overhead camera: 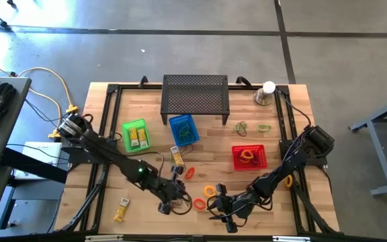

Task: Pick & Place Office Desk Supplies
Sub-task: Put the violet rubber band into the blue basket

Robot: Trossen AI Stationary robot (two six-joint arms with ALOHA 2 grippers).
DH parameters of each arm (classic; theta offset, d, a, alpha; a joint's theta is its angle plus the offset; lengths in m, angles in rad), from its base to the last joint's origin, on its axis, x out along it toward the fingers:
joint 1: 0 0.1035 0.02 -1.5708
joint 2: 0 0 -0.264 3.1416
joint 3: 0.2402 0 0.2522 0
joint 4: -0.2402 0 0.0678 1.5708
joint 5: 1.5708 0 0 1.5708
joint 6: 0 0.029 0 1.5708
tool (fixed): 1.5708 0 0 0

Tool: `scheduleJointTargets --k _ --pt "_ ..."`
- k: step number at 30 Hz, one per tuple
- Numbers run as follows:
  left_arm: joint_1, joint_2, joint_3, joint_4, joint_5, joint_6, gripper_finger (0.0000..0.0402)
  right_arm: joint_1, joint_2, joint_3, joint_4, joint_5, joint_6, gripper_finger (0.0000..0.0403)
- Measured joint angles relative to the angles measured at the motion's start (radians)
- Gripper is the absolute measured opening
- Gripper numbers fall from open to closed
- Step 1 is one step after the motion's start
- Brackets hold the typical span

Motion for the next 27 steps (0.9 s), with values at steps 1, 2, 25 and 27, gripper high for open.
scheduleJointTargets --k 1,2,25,27 --pt "0.0 -0.008 0.01 0.001 -0.009 0.021 0.0001 0.0 0.0 0.0 0.0 -0.001 0.0 0.0155" --pt "0.0 -0.018 0.021 0.002 -0.017 0.043 0.0001 0.0 0.0 0.0 0.0 -0.002 0.0 0.0155" --pt "0.391 -0.104 0.067 -0.266 -0.302 -0.06 0.0001 0.001 0.0 0.0 -0.007 -0.004 0.0 0.0155" --pt "0.439 -0.104 0.067 -0.344 -0.294 -0.145 0.0001 0.001 0.0 0.0 -0.008 -0.008 0.0 0.0155"
